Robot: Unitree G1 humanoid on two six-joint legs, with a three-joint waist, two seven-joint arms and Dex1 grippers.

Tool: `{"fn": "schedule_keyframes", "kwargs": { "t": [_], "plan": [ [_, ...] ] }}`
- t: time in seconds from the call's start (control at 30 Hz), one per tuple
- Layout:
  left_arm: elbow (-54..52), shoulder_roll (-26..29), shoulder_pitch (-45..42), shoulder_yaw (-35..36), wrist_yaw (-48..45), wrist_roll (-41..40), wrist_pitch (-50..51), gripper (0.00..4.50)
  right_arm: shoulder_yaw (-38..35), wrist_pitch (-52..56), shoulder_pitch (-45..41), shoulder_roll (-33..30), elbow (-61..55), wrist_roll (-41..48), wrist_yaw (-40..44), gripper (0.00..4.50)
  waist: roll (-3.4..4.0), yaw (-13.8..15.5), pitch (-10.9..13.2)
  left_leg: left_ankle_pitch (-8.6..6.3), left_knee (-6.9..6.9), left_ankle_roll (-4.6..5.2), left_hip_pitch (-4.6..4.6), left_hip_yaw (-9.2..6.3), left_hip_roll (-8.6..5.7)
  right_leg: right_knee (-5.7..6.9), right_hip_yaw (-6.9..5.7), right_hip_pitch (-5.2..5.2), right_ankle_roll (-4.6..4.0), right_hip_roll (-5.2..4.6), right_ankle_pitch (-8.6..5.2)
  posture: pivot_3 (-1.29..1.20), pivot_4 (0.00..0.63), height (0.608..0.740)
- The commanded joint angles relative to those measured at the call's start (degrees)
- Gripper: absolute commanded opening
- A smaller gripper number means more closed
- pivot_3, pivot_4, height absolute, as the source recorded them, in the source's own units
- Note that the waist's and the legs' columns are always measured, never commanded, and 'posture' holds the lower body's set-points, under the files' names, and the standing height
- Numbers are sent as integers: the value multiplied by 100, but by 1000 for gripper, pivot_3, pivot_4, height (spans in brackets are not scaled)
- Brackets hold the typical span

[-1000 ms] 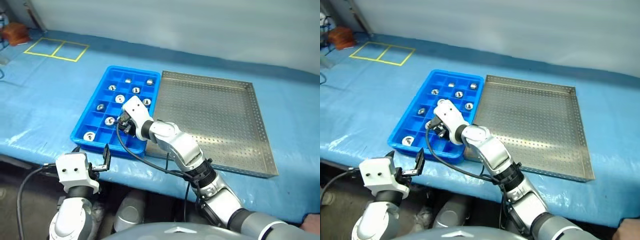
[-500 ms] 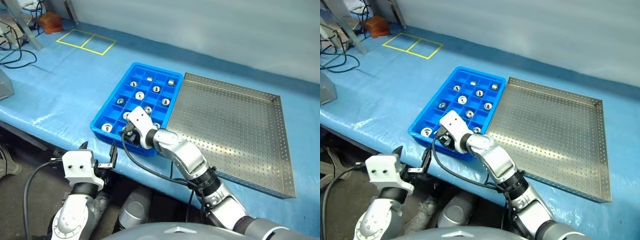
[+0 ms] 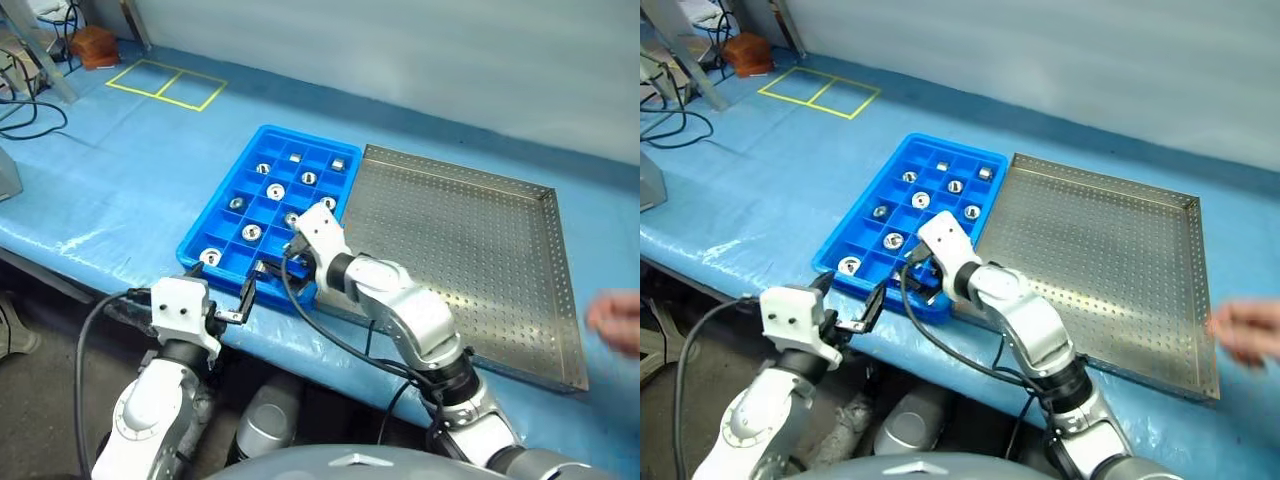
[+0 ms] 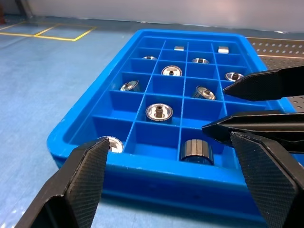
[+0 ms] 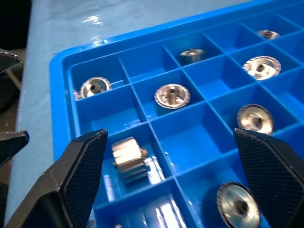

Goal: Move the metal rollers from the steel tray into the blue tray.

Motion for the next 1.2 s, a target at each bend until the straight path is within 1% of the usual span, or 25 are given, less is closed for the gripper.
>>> {"fn": "schedule_keyframes", "kwargs": {
  "t": [0.03, 0.1, 0.23, 0.37, 0.47, 0.63, 0.83, 1.2],
  "plan": [
    [73, 174, -250, 135, -195, -101, 89, 4500, -281, 31, 189, -192, -426, 14, -120, 4472, -1, -200, -1, 0, 2, 0, 0, 0, 0, -1, 1, 4, -2, 0, -1, 288, 150, 740],
    [180, 273, -420, 185, -273, -141, 121, 4500, -339, 56, 320, -349, -519, -45, -194, 4472, 3, -408, -1, 1, 4, 0, 4, -1, -1, -1, 1, 34, -2, -1, -1, 258, 150, 740],
    [393, 399, -740, 195, -385, -144, 186, 4500, -511, 173, 605, -524, -695, -90, -367, 4472, 3, -834, -1, 1, 2, -1, 19, -16, -1, -1, -5, 56, -3, 2, -1, 218, 150, 740],
    [596, 534, -1034, 13, -501, -74, 250, 4500, -657, 267, 824, -587, -816, -121, -568, 4472, 2, -1328, -1, 2, 2, -1, 25, -24, -2, 0, -3, 65, -5, 2, -2, 183, 150, 740],
    [683, 522, -1184, -98, -553, -125, 290, 4500, -745, 322, 976, -614, -912, -123, -683, 4472, 2, -1647, -1, 4, 3, -1, 31, -31, -2, 2, 2, 71, -6, 1, -1, 162, 150, 740],
    [725, 551, -1326, -268, -651, -152, 393, 4500, -804, 390, 1127, -624, -1019, -114, -827, 4472, 2, -1989, -1, 4, 1, 0, 41, -38, -2, 7, 22, 71, -5, 2, 1, 144, 150, 740],
    [717, 542, -1361, -321, -668, -152, 453, 4500, -807, 394, 1150, -616, -1029, -97, -916, 4472, 1, -2097, -1, 6, 2, 2, 47, -35, 0, 14, 32, 71, -5, 5, 1, 147, 150, 740],
    [698, 501, -1323, -357, -627, -130, 469, 4500, -784, 374, 1128, -591, -953, -73, -937, 4472, 1, -2100, -1, 7, 2, 5, 47, -24, -1, 12, 50, 70, -1, 0, 3, 161, 150, 740]
  ]
}}
